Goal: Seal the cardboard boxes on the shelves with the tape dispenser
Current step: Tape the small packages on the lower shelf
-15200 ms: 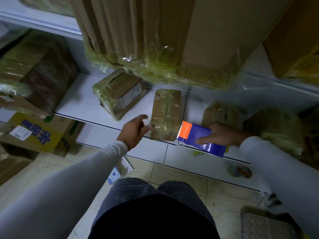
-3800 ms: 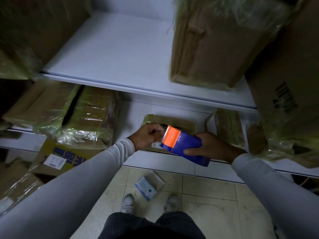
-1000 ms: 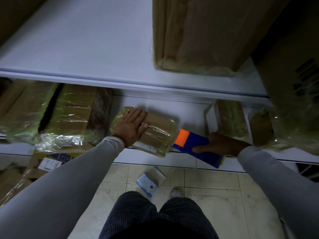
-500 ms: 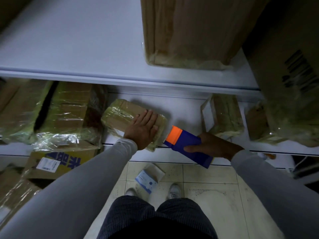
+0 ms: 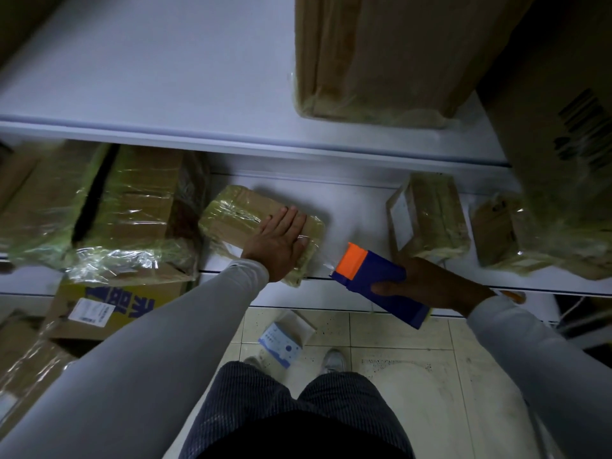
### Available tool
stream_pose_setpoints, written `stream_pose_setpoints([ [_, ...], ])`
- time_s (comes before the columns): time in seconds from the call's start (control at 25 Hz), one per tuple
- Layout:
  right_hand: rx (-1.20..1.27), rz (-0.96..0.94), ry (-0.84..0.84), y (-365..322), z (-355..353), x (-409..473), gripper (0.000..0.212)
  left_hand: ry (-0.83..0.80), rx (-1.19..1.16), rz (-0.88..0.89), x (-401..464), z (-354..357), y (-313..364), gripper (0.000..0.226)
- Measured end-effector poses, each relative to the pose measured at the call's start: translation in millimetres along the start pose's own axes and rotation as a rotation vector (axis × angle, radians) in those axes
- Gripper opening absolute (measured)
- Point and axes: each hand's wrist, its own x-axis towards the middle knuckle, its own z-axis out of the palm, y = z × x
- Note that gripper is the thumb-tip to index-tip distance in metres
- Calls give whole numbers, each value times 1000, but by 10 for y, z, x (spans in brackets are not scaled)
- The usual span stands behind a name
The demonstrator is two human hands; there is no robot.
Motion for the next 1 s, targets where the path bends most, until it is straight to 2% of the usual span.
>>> stream_pose_setpoints([
  [0.2,-46,94,126,-79,247,273,51,-4,23,4,-21,15,30,57],
  [0.36,-405,153,180,-147,574,515,45,-21,-19,8,1,-13,10,58],
  [0.4,-417,189,171,-77,630,499,44,-25,-35,4,2,-22,14,60],
  [0.56,-228,168,222,171,723,365,41,31,-68,-140,68,-17,222,81],
  [0.72,-145,127,252,220,630,267,47,19,-21,-265,212,10,462,84],
  [0.8,-118,121,252,278,538,196,51,16,-12,-179,208,8,405,85],
  [0.92,-73,99,232,344,445,86,56,-7,21,241,103,-60,241,78],
  [1.0,-47,80,224,369,415,45,53,14,61,406,46,-102,99,69],
])
